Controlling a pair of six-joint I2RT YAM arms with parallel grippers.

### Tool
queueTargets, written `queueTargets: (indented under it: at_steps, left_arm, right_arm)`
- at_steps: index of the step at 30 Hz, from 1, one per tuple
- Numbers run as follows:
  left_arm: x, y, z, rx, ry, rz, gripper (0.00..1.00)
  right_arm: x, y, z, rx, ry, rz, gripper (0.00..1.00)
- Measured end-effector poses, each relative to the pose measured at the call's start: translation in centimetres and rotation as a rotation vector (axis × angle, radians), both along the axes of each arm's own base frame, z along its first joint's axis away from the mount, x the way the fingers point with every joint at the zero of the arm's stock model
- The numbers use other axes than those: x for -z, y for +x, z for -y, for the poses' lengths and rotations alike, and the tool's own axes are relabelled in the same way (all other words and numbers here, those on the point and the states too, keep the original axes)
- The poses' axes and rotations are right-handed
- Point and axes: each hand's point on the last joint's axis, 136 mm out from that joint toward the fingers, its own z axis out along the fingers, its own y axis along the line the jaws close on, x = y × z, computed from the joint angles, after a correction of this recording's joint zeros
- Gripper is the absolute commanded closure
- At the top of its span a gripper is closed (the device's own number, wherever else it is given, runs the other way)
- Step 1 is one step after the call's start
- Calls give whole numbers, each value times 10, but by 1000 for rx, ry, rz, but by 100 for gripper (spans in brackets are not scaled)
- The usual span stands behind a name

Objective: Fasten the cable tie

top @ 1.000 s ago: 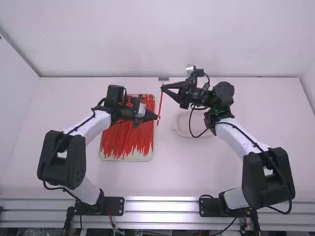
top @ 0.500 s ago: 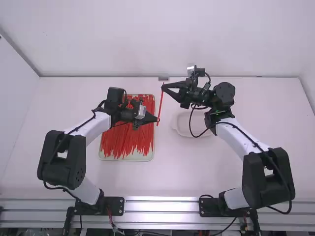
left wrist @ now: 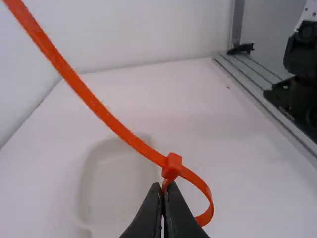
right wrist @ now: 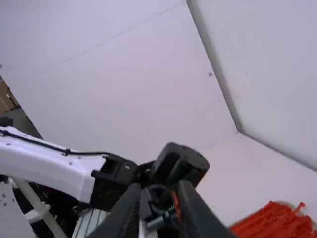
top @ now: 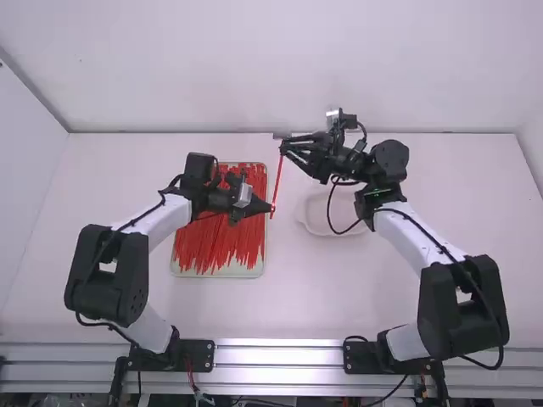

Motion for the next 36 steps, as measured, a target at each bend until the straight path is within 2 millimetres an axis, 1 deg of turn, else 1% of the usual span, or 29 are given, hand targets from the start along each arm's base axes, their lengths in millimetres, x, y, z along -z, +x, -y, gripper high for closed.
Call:
queueTargets:
  at_steps: [2,4,5,6,7,8,9,14,17,19,21,22,24,29,33,34,36]
  left_arm:
    - [2,1,0,-5,1,2,98]
    - [0,5,0,-15,0,11,98]
    - [-2,7,1,-19,-3,18,98]
    - [-3,8,1,-21,-5,21,98]
    - [-7,11,1,-27,-11,25,98]
    - [-8,13,1,-29,-14,25,98]
    - [-12,15,2,-33,-21,35,98]
    - [-26,25,3,-48,-48,62,98]
    - [-39,31,4,-58,-72,86,98]
    - [-45,33,5,-62,-84,94,98]
    - [-56,36,5,-67,-106,107,98]
    - [-58,37,5,-67,-109,108,98]
    - [-67,38,5,-69,-127,114,98]
    - [-87,38,5,-71,-165,114,98]
    - [-95,32,6,-35,-178,111,98]
    - [-97,29,6,-20,-180,103,98]
    - [-98,25,6,-1,-180,91,98]
  right_arm:
    - [-5,2,3,9,3,16,68]
    - [-6,5,8,19,2,19,61]
    - [-5,6,10,21,0,21,56]
    - [-5,7,11,23,0,18,48]
    - [-5,8,16,26,-5,18,31]
    - [-4,8,17,26,-7,17,24]
    - [-2,10,21,27,-13,7,2]
    - [9,16,32,32,-39,-51,2]
    - [19,19,40,31,-61,-96,2]
    - [24,20,42,30,-72,-115,2]
    - [31,21,44,29,-87,-136,2]
    - [33,21,43,27,-90,-141,2]
    - [38,20,41,18,-102,-152,2]
    - [42,15,32,-5,-114,-147,2]
    - [42,7,18,-37,-124,-106,2]
    - [41,2,11,-55,-127,-87,2]
    - [41,-2,3,-68,-129,-73,2]
